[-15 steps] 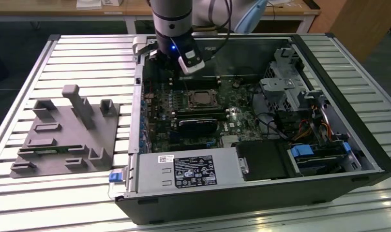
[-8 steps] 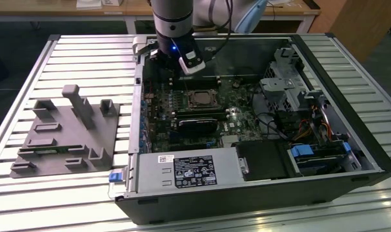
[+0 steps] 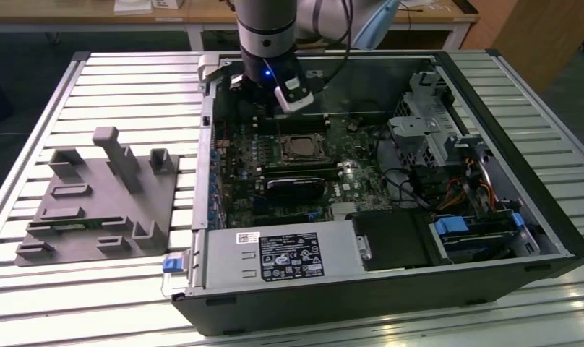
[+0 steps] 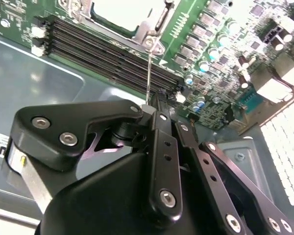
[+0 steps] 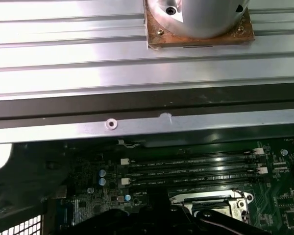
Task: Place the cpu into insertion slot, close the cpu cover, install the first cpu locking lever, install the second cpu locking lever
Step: 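Install the first cpu locking lever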
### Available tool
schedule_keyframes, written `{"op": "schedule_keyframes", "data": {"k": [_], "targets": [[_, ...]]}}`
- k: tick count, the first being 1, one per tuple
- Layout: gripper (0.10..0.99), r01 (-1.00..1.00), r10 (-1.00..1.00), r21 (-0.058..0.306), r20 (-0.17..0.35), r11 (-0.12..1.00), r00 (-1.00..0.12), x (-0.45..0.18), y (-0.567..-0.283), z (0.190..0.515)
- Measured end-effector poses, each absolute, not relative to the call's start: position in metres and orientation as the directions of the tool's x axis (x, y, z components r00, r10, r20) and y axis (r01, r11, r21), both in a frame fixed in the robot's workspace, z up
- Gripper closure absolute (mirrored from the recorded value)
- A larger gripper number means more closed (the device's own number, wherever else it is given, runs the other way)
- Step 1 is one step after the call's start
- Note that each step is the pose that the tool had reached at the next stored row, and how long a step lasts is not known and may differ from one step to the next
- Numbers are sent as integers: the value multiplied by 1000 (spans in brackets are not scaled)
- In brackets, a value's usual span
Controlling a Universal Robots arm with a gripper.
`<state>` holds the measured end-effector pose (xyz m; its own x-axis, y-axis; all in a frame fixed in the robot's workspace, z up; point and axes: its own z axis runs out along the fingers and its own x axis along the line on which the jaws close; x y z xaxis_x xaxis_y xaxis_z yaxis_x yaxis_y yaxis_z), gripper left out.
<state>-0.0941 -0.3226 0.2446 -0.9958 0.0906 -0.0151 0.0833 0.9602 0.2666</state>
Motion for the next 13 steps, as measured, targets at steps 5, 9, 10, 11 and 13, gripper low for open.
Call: {"op": "schedule_keyframes", "data": {"k": [5,9,10,11,13], "targets": [[980,83,91,267,-15,960,-996,-87,-323,244],[980,83,91,267,-15,960,-996,-81,-323,243],[980,83,91,267,-15,960,-996,-80,-323,243],[980,83,91,267,-15,960,-996,-79,-322,243],[980,83,91,267,-15,960,-996,-77,-322,243]]}}
